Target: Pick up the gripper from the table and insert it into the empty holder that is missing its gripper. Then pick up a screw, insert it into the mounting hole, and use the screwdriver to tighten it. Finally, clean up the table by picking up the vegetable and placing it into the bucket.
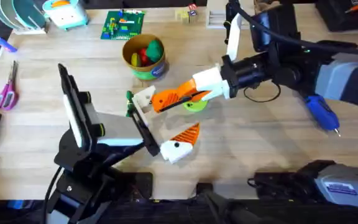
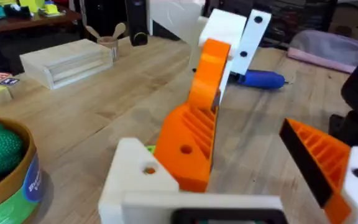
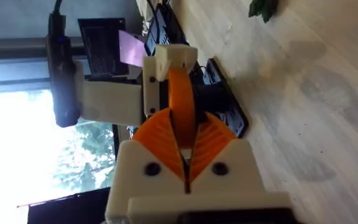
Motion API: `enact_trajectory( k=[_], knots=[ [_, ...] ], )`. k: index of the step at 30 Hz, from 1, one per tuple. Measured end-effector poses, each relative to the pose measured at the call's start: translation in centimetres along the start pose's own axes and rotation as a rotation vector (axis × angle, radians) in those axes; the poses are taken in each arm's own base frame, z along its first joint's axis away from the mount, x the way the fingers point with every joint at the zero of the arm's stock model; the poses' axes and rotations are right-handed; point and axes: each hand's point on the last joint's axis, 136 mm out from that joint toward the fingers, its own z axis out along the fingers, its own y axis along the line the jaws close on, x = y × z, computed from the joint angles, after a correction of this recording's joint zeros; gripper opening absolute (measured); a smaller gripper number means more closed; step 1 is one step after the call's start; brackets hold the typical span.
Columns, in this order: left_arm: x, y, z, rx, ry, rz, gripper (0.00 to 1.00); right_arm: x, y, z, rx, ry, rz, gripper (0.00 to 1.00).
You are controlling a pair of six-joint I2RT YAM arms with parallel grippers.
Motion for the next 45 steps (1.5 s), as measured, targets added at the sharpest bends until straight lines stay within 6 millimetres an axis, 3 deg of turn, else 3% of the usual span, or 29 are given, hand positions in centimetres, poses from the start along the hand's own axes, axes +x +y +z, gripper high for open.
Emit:
enact_trajectory(
  k=[10, 18, 45],
  knots=[
    [0.0, 0.2, 0.0, -0.014, 0.000, -0.044, 0.992, -0.5, -1.0, 0.7, -0.016, 0.016, 0.043, 0.011],
    [0.0, -0.1, 0.0, 0.008, 0.002, -0.063, 0.994, -0.7, -1.2, 2.8, -0.061, 0.065, 0.060, 0.011],
    [0.0, 1.3, -0.1, -0.071, -0.006, -0.090, 0.992, -3.4, -1.3, 4.8, 0.018, -0.076, 0.075, 0.009]
  ],
)
